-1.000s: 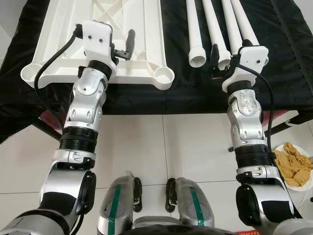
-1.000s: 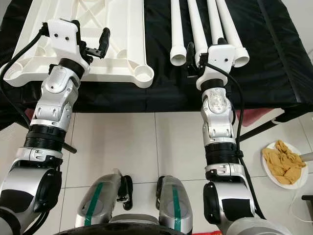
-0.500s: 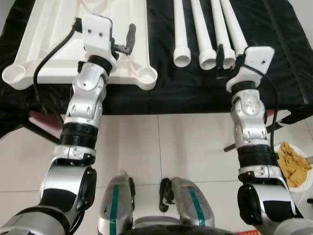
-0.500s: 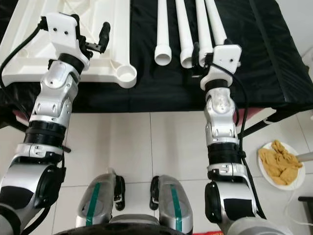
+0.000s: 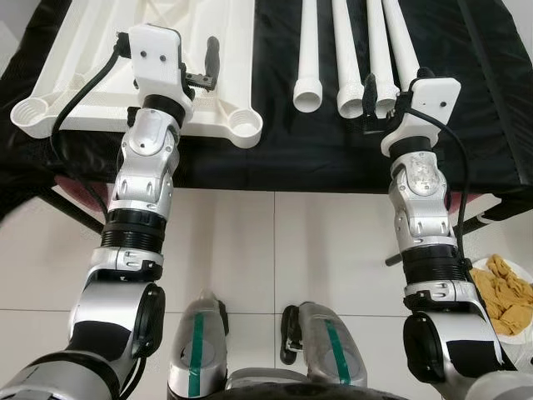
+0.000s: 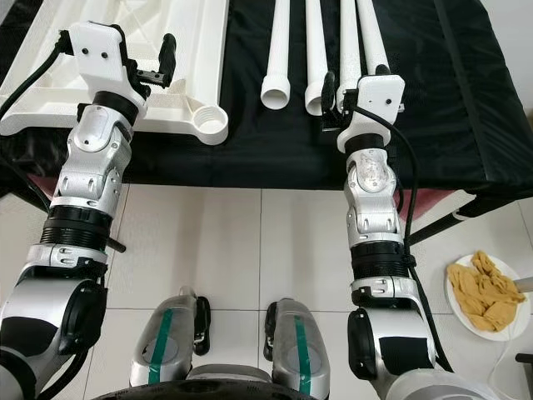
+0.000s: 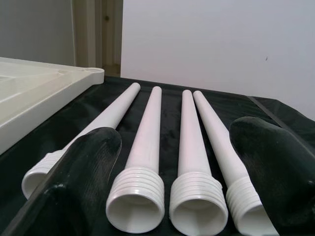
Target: Building children table
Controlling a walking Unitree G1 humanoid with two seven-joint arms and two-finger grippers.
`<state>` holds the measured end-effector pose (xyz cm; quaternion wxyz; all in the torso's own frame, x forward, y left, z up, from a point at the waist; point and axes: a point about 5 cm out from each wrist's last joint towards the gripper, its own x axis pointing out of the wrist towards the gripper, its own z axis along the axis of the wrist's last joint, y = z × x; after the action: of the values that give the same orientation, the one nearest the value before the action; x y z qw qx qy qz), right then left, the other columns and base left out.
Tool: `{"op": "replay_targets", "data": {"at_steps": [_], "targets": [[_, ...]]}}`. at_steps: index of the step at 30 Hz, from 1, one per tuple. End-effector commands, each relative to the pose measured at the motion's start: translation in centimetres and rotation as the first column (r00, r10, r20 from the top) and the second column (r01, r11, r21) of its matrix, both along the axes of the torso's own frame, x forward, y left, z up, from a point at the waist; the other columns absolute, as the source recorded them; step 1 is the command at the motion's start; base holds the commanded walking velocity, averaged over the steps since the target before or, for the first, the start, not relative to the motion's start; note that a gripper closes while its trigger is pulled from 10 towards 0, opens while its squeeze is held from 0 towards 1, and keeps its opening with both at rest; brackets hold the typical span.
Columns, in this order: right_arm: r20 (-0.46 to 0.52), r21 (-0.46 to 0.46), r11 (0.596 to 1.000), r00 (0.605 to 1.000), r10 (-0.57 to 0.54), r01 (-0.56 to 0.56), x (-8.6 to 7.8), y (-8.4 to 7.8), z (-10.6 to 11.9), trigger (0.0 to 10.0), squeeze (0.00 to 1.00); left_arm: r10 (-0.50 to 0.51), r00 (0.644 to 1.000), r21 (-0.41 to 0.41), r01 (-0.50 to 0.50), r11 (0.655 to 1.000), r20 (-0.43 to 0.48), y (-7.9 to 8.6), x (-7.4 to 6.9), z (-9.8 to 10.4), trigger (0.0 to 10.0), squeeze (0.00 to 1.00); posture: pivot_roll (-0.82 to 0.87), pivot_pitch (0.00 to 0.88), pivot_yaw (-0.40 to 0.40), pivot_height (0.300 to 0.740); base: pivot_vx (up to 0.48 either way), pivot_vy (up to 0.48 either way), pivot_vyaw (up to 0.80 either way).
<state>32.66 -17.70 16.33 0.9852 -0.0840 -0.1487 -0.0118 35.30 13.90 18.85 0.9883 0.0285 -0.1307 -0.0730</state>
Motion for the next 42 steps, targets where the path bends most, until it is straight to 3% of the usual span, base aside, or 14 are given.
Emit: {"op": "replay_targets", "data": {"at_steps": [1,16,24,31,42], "targets": [[-0.006,0.003,1.000,1.000,-0.002,0.002,0.1,-0.1,-0.2,10.0,0.00,0.002,1.000,0.013,-0.002,1.000,-0.004,0.1,0.0,-0.2,10.0,0.00,0.03,0.000,0.007,0.740,0.000,0.000,0.00],[0.014,-0.008,1.000,1.000,0.002,-0.002,0.1,-0.7,0.6,10.0,0.00,-0.020,0.999,0.043,0.019,0.999,0.029,0.2,-0.4,0.3,10.0,0.00,0.04,0.000,0.001,0.740,0.000,0.000,0.00],[0.002,-0.002,1.000,1.000,-0.004,0.004,-1.0,-1.7,0.5,10.0,0.00,-0.012,1.000,0.018,0.012,1.000,0.025,1.2,-1.8,-0.1,10.0,0.00,0.03,0.000,0.002,0.740,0.000,0.000,0.00],[0.034,0.009,0.999,0.999,0.041,-0.041,-1.8,-1.0,0.7,10.0,0.00,-0.025,0.999,-0.008,0.024,1.000,-0.023,1.2,-2.5,-1.2,10.0,0.00,0.04,0.013,-0.001,0.740,0.000,0.000,0.00],[0.036,0.004,0.999,0.999,0.040,-0.040,-1.7,-0.8,1.1,10.0,0.00,-0.032,0.999,-0.004,0.032,0.999,-0.008,0.9,-2.6,-0.7,10.0,0.00,0.04,0.018,0.003,0.740,0.000,0.000,0.00]]}}
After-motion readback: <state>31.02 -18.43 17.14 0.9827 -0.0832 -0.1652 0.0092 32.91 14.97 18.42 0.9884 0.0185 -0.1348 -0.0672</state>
